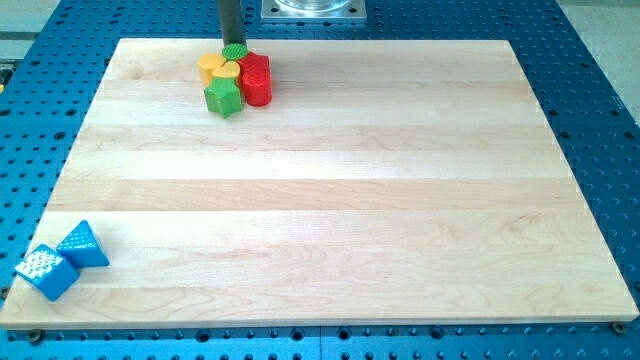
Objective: Place the blue blocks at the left center of the board
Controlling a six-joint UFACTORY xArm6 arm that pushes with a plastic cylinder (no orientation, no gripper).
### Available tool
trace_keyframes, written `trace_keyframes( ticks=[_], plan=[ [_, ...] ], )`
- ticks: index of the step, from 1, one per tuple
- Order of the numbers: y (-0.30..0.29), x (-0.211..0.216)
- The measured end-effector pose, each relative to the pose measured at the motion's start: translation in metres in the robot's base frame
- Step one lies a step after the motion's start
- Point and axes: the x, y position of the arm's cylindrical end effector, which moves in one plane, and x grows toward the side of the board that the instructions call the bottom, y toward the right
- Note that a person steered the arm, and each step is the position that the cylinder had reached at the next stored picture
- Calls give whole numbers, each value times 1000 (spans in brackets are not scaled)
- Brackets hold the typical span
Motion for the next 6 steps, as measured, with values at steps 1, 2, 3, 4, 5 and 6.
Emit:
trace_keyframes(
  ticks=[1, 2, 3, 4, 5, 6],
  plan=[
    [0, 0],
    [0, 0],
    [-2, 0],
    [-2, 0],
    [30, -12],
    [93, 22]
  ],
)
